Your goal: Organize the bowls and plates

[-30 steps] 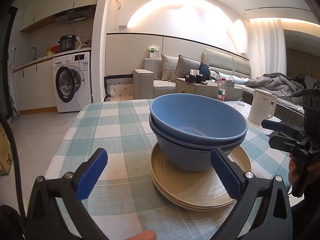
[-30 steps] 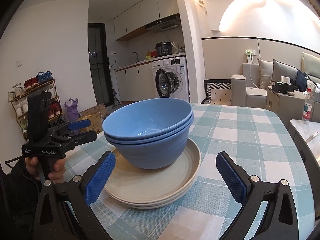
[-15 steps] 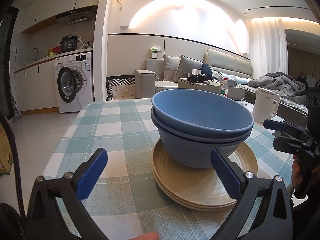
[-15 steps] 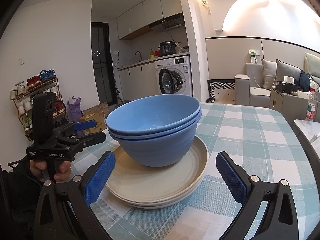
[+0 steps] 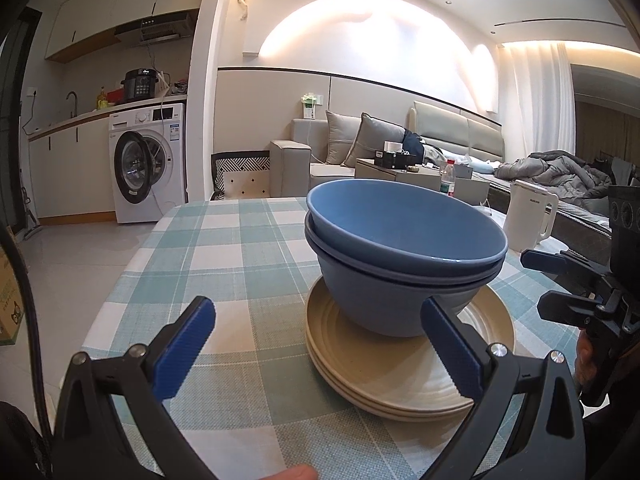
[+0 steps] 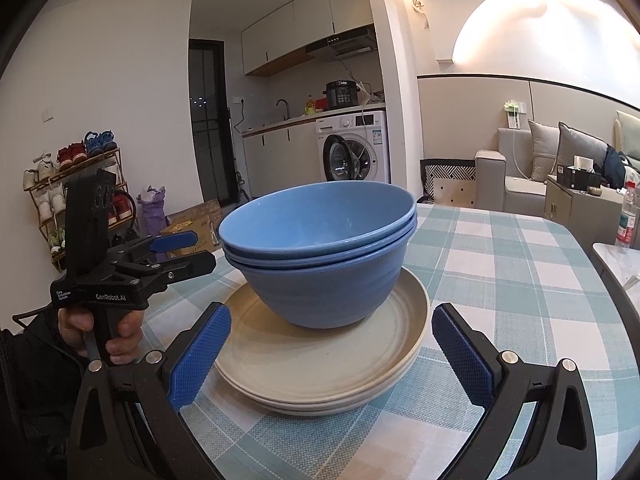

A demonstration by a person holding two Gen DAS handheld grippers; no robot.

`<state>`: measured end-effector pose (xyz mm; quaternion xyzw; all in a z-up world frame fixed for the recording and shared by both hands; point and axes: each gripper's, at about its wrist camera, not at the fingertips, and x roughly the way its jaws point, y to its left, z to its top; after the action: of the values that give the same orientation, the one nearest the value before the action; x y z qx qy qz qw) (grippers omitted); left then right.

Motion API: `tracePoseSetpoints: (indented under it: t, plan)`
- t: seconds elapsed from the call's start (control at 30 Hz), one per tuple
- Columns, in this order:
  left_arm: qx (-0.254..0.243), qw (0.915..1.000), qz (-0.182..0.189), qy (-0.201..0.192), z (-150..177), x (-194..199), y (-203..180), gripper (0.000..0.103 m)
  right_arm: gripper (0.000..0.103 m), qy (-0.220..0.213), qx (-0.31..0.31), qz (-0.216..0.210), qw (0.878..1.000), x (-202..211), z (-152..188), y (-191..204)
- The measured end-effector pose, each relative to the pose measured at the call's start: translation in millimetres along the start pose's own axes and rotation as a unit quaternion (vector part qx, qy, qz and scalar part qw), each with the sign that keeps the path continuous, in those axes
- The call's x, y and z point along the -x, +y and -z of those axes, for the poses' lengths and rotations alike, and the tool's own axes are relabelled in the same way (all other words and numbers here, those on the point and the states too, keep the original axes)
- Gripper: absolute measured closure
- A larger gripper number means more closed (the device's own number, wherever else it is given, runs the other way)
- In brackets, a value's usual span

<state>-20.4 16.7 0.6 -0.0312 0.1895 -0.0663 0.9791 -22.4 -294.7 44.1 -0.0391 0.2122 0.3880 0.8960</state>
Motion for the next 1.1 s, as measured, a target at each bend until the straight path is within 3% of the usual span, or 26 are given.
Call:
tracePoseSetpoints:
  t: [1.1]
  plan:
    - [0.001, 1.0000, 0.003, 0.002, 1.5, -1.8, -0.4, 0.000, 0.001, 0.009, 0.005, 0.000, 1.000, -5.9, 6.5, 1.0]
